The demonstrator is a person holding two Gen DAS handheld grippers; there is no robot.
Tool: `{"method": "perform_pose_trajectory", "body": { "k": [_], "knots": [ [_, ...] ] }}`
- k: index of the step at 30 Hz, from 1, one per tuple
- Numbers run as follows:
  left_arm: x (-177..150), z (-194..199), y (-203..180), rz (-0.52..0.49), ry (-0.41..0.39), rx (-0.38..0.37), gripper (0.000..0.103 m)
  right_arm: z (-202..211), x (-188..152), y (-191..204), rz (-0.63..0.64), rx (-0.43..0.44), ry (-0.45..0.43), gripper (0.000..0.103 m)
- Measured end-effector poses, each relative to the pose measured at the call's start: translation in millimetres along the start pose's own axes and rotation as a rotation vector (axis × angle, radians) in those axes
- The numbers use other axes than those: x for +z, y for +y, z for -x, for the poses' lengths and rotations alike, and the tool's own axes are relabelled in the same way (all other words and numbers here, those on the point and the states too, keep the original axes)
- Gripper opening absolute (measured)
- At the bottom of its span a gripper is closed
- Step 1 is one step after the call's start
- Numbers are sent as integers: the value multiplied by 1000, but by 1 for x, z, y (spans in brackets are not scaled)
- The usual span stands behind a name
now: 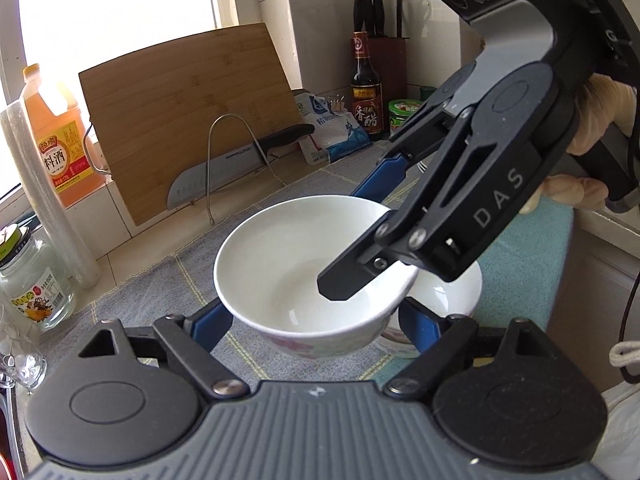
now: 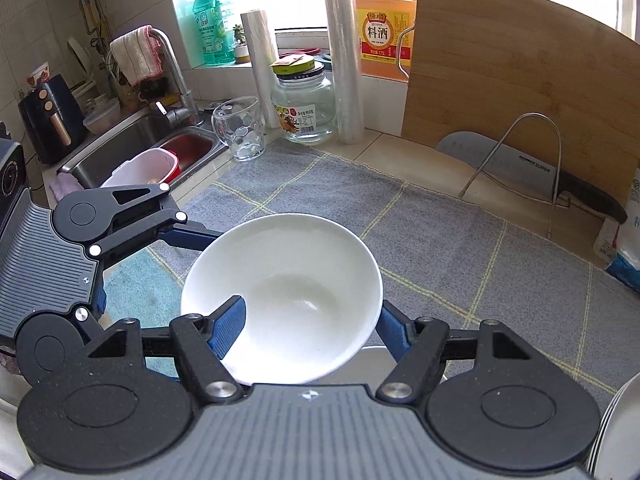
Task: Organize plates and bowls
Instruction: 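Lift the pink-flower bowl with the right gripper and carry it to the bowl stack, then lower the bowl onto the bowl stack and open the right gripper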
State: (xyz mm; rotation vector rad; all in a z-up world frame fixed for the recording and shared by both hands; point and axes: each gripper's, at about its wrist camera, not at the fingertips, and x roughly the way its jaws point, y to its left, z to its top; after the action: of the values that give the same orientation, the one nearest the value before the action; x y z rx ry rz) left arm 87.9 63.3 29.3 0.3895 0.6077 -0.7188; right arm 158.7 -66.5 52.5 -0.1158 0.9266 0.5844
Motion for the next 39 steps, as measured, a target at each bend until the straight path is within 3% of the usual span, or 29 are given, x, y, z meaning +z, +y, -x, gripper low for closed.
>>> {"method": "perform_pose_trajectory", "body": {
  "k": [17,39],
  "knots": [
    [16,-39,-24,-41,15,-130,89,26,-37,-33,-107,-83,10,76],
    [12,-56,-30,-7,55,-172,89,15,-52,-44,-143,-82,36,76]
  ]
}}
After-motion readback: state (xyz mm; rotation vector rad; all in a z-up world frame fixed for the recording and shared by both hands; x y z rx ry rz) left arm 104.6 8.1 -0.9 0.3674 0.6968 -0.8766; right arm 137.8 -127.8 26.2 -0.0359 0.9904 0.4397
